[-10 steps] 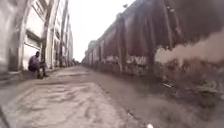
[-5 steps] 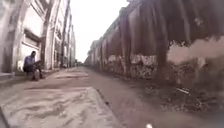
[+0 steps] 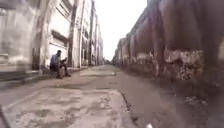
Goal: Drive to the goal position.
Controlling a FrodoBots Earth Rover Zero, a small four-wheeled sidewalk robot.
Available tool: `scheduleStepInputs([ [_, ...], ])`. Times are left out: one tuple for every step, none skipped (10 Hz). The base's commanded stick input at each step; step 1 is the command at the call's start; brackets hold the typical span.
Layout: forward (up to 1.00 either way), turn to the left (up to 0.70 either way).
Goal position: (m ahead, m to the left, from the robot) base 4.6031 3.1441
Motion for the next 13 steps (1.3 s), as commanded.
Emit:
scheduleStepInputs([
  [1.00,0.00],
  [1.00,0.00],
  [1.00,0.00],
  [1.00,0.00],
  [1.00,0.00],
  [1.00,0.00],
  [1.00,0.00],
  [1.00,0.00],
  [1.00,-0.10],
  [1.00,-0.40],
  [1.00,-0.40],
  [1.00,-0.36],
  [1.00,-0.29],
])
